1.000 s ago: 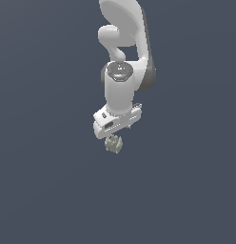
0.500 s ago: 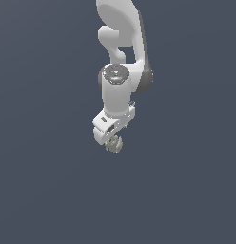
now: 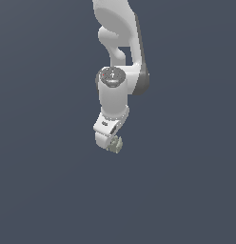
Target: Pick up the object and move it to a goal position.
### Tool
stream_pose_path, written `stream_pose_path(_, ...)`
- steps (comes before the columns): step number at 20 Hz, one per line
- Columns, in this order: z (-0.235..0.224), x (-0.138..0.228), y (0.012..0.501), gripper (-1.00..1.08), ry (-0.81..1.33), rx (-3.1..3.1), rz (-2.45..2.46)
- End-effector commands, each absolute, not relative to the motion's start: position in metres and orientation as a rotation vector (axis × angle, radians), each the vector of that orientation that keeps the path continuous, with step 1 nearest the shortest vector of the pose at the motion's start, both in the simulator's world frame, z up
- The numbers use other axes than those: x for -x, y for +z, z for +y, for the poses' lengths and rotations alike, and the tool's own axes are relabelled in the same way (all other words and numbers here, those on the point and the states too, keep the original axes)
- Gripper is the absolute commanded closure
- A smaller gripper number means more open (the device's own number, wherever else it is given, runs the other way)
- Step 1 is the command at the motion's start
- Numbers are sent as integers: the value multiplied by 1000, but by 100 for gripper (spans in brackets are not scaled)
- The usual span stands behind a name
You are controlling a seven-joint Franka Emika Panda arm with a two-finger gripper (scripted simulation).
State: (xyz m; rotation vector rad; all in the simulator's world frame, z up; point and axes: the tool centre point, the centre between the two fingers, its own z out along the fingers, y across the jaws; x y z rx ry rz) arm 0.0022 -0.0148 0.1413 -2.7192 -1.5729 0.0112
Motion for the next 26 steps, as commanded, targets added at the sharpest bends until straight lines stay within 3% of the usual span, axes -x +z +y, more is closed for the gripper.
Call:
stream_pose_path(1,-17,-3,140,-92,8,2672,-1652)
stream_pose_path(20,-22,-3,133,-92,0,2530,-1862)
stream_pose_path(26,-22,-3,110,-92,0,2527,-1866)
